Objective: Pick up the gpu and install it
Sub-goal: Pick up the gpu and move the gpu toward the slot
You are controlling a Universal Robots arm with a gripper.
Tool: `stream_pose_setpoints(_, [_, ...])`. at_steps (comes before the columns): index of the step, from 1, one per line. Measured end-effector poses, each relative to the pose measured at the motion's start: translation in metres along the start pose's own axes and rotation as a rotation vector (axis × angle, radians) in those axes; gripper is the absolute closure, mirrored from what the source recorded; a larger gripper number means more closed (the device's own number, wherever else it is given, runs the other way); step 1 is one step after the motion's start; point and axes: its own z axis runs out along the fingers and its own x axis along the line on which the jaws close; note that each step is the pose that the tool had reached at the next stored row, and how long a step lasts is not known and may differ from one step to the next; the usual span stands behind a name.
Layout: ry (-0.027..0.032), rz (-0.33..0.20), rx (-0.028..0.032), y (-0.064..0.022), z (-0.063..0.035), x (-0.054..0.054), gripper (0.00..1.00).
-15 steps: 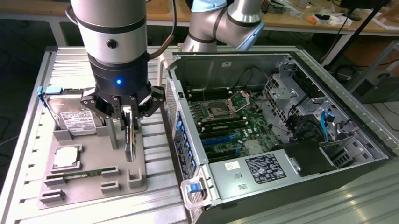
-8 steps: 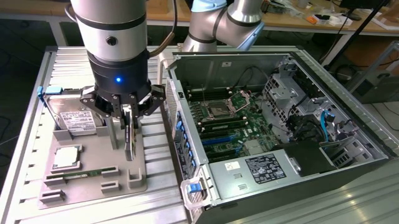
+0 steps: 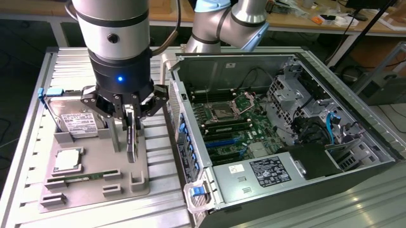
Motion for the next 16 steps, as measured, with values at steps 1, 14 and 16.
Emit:
stream_pose_setpoints(1, [-0.0001,0.000,0.0000,0.0000,-0.0004,0.0000,0.73])
stream_pose_setpoints(14, [-0.0002,0.001,0.0003,0.0003,-0.0072,-0.0002,0.73])
stream_pose_setpoints(16, [-0.0002,0.001,0.0004,0.0004,-0.0081,-0.0002,0.73])
